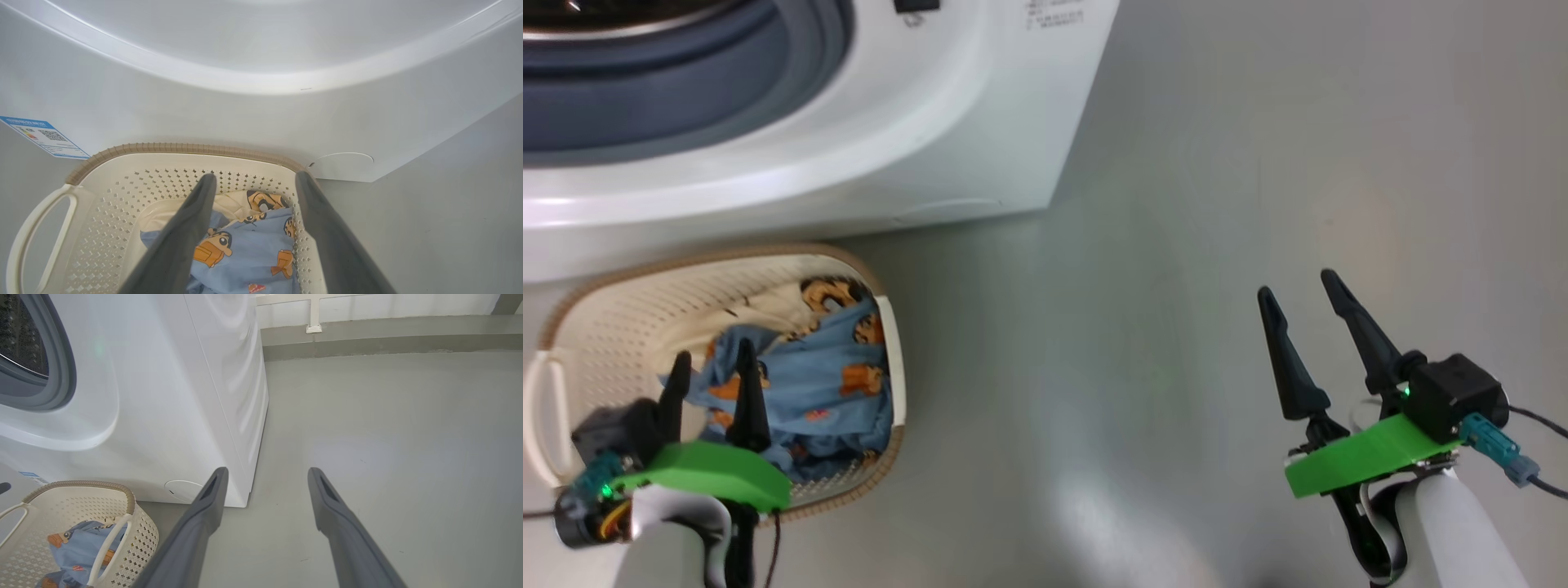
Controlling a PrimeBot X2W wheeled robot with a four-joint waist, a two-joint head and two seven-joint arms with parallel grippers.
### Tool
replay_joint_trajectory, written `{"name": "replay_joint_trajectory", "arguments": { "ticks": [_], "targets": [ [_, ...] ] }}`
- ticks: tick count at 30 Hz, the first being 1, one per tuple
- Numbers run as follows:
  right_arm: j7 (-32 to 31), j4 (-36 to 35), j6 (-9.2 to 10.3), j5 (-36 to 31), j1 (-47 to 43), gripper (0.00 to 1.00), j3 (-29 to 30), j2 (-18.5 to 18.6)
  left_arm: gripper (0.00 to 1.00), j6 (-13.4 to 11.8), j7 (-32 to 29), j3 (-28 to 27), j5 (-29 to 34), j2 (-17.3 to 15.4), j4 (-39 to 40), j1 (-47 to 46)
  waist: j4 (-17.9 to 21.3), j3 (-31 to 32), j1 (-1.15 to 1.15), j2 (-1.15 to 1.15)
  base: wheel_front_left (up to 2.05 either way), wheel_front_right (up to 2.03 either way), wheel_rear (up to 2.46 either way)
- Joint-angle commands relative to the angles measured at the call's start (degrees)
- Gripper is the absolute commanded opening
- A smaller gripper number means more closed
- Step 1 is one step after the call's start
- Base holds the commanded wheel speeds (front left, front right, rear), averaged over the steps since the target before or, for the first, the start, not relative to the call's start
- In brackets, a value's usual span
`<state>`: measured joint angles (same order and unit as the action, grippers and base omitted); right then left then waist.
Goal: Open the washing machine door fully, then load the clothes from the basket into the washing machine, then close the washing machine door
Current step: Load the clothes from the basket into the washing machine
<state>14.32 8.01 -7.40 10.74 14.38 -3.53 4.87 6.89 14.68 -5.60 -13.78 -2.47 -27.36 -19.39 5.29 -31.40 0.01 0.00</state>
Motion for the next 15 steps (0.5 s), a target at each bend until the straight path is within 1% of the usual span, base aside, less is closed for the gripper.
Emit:
{"name": "replay_joint_trajectory", "arguments": {
  "ticks": [1,7,15],
  "targets": [
    [0.68,-1.51,-0.09,0.54,0.29,1.00,-1.77,-0.04,1.00,0.19,0.32,-1.94,0.64,-1.76,0.00,-0.66,2.14,-4.59,-0.01,0.00,0.00,0.00,0.00],
    [0.68,-1.94,-0.09,1.14,2.53,1.00,-2.84,-0.47,1.00,0.39,0.32,-2.94,1.16,-4.66,-6.69,-5.36,4.49,-9.10,-0.01,0.00,0.00,0.00,0.00],
    [0.68,-1.86,-0.09,2.00,3.97,1.00,-3.59,-1.18,1.00,-0.05,0.31,-3.66,1.80,-7.94,-16.37,-9.31,6.98,-12.56,-0.01,0.00,0.00,0.00,0.00]
  ]
}}
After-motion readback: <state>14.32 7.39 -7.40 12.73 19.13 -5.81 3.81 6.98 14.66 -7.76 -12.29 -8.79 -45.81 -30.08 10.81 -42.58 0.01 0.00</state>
